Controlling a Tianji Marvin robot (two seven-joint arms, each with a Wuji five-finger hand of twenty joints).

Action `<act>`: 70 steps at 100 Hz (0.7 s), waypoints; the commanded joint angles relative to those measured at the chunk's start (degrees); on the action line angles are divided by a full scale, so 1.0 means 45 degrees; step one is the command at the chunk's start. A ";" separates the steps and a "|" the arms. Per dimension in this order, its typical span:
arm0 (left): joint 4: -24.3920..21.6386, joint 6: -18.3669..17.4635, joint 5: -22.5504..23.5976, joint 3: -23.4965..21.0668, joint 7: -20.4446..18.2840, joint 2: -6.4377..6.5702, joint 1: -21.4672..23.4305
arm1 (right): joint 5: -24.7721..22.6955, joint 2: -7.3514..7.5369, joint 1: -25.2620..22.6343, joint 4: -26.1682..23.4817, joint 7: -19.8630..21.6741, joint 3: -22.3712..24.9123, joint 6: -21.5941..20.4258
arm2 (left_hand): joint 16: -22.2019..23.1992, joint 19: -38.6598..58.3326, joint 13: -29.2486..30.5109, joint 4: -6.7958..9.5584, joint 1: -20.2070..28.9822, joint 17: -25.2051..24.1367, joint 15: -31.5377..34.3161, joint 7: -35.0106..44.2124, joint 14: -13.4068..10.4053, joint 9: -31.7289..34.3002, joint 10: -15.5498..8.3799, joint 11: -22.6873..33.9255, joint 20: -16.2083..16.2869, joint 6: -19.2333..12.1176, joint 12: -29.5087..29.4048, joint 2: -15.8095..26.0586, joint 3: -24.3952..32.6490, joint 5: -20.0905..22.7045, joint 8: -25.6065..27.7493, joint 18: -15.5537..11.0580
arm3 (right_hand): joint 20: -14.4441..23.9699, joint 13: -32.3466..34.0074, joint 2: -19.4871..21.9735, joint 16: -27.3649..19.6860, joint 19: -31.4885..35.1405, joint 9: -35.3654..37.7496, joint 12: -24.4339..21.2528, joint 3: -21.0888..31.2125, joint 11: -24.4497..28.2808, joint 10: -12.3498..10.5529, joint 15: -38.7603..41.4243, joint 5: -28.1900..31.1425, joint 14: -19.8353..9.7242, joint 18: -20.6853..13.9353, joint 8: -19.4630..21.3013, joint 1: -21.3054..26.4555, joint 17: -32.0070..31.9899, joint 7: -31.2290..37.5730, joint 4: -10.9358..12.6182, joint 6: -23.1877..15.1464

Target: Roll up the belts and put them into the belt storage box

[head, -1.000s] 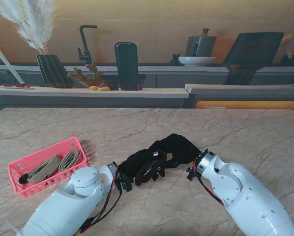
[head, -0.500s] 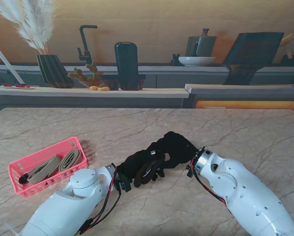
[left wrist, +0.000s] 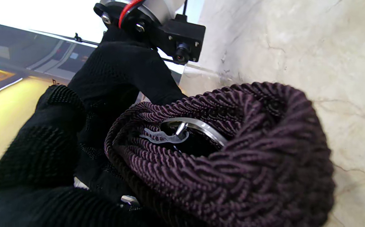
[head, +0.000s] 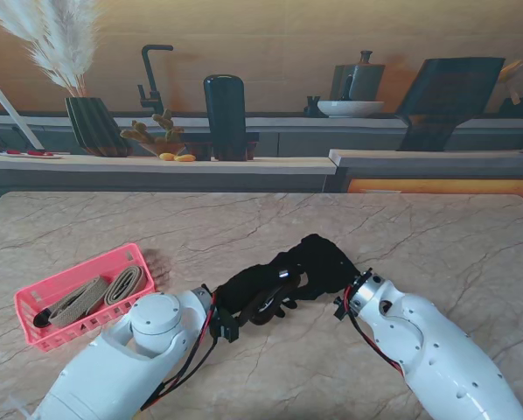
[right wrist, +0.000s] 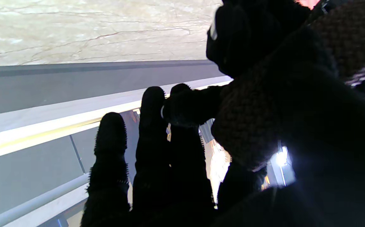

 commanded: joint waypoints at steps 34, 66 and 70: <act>-0.0870 0.0092 0.2176 -0.0259 0.0906 0.0395 0.0361 | -0.0050 0.0165 -0.0703 -0.0821 0.0257 0.0528 0.0890 | 0.0885 0.1066 0.0448 0.0262 0.0490 0.0370 0.1458 -0.0313 -0.0070 0.0106 -0.0362 0.0743 0.0630 -0.0196 0.0558 0.0399 -0.0917 0.0073 0.0681 -0.0010 | -0.0117 -0.0082 0.1607 0.0193 0.0340 0.1076 0.0275 0.2193 0.1369 -0.0770 0.0294 0.3069 -0.0084 0.0247 0.0939 0.1007 -0.0178 0.4599 0.0388 0.1726; -0.1301 0.0203 0.3570 -0.0077 0.0129 0.0843 0.0367 | -0.0205 0.0205 -0.1012 -0.1296 0.0611 0.0672 0.1908 | 0.0470 0.0675 -0.0105 0.0331 0.0576 -0.0342 0.1014 -0.0210 0.0052 -0.0105 -0.0262 0.0816 0.0402 0.0231 0.0595 -0.0092 -0.0455 -0.0184 0.1082 -0.0105 | -0.0140 -0.0100 0.1388 0.0354 0.0478 0.1019 0.0387 0.2248 0.1537 -0.0320 0.0638 0.3226 0.0308 0.0373 0.0934 0.1298 -0.0186 0.4542 0.0562 0.2319; -0.1426 0.0237 0.4072 0.0002 0.0202 0.0899 0.0377 | -0.0159 0.0204 -0.1023 -0.1324 0.0687 0.0653 0.2029 | 0.0444 0.0650 -0.0175 0.0330 0.0597 -0.0399 0.0983 -0.0234 0.0085 -0.0157 -0.0244 0.0821 0.0394 0.0287 0.0598 -0.0150 -0.0376 -0.0204 0.1078 -0.0096 | -0.0140 -0.0100 0.1380 0.0377 0.0506 0.1013 0.0388 0.2249 0.1552 -0.0287 0.0691 0.3229 0.0342 0.0375 0.0935 0.1314 -0.0182 0.4527 0.0577 0.2375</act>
